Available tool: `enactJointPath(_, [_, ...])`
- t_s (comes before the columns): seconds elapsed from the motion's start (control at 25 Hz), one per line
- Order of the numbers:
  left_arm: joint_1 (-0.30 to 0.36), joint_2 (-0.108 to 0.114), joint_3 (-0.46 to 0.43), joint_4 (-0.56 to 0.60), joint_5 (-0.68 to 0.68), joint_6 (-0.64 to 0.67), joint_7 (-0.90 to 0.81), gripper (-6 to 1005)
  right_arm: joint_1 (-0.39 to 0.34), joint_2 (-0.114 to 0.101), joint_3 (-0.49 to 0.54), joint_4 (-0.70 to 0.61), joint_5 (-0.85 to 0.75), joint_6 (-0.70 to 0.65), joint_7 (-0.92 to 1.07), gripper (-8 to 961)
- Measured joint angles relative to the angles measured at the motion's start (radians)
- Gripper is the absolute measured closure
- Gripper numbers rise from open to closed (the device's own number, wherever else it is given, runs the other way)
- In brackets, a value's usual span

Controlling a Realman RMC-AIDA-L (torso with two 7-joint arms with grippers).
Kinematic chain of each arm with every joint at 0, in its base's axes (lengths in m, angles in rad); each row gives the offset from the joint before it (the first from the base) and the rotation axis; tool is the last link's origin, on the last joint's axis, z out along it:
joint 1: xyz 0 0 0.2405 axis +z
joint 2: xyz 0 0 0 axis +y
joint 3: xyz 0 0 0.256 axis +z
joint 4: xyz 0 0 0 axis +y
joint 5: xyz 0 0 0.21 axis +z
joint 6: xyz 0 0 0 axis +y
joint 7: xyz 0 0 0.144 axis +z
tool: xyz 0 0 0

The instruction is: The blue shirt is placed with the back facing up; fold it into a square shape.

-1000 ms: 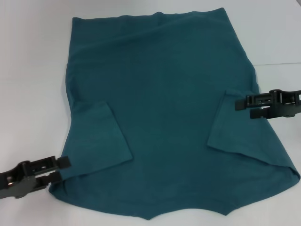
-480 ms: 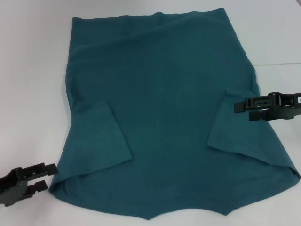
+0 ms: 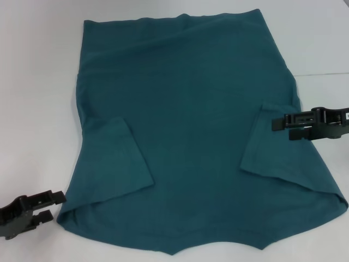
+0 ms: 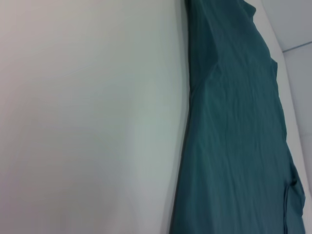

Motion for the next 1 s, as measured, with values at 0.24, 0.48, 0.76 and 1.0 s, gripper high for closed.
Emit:
enactJointPath(0.24, [-0.001,-0.002,0.009,-0.001,0.000,-0.021,0.009,280,0.000,0.000,0.000,0.000,0.000,0.002,-0.003,79])
enactJointPath(0.48, [0.002,-0.005,0.011,-0.008,0.000,-0.032,0.020,281,-0.001,0.000,0.000,0.000,0.000,0.003,-0.003,83])
enactJointPath(0.76, [-0.005,-0.006,0.012,-0.027,0.022,-0.041,0.023,282,-0.002,0.000,0.007,0.000,0.000,0.003,-0.003,88])
enactJointPath(1.0, [-0.013,-0.008,0.026,-0.042,0.021,-0.039,0.024,283,-0.002,0.000,0.009,0.000,0.000,0.003,-0.003,92])
